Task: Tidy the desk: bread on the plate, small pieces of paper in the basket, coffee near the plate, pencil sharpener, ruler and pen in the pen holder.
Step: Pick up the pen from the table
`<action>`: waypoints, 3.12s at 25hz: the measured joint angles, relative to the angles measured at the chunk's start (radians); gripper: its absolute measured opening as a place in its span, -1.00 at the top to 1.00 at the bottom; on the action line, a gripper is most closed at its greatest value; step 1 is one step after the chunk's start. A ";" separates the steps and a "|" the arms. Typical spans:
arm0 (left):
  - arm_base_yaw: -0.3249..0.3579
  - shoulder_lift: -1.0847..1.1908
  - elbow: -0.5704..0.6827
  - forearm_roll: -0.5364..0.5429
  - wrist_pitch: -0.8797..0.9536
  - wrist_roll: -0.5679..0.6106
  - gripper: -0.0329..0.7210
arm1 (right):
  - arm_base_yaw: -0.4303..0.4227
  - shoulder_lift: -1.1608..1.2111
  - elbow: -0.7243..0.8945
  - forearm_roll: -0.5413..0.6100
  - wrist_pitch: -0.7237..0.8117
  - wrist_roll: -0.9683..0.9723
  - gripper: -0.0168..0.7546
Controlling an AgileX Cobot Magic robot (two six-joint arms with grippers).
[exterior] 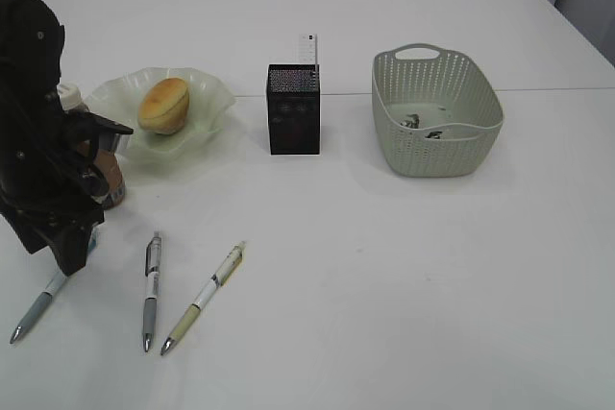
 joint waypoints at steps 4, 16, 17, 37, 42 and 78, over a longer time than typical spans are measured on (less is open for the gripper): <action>0.000 0.000 0.000 -0.009 0.000 -0.035 -0.29 | 0.000 0.000 0.000 -0.013 0.000 0.000 -0.15; 0.000 0.000 0.060 -0.028 0.000 -0.128 -0.29 | 0.000 0.000 0.000 -0.019 0.000 0.000 -0.15; 0.000 0.000 0.064 -0.028 0.000 -0.130 -0.29 | 0.000 0.000 0.000 -0.019 0.000 0.000 -0.15; 0.000 0.000 0.080 -0.054 -0.049 -0.186 -0.30 | 0.000 0.000 0.000 -0.021 0.000 0.000 -0.15; 0.000 -0.054 0.161 -0.056 -0.144 -0.186 -0.30 | 0.000 0.000 0.000 -0.021 0.000 0.000 -0.15; 0.053 -0.148 0.381 -0.065 -0.507 -0.188 -0.30 | 0.000 0.000 0.000 -0.021 0.000 0.000 -0.15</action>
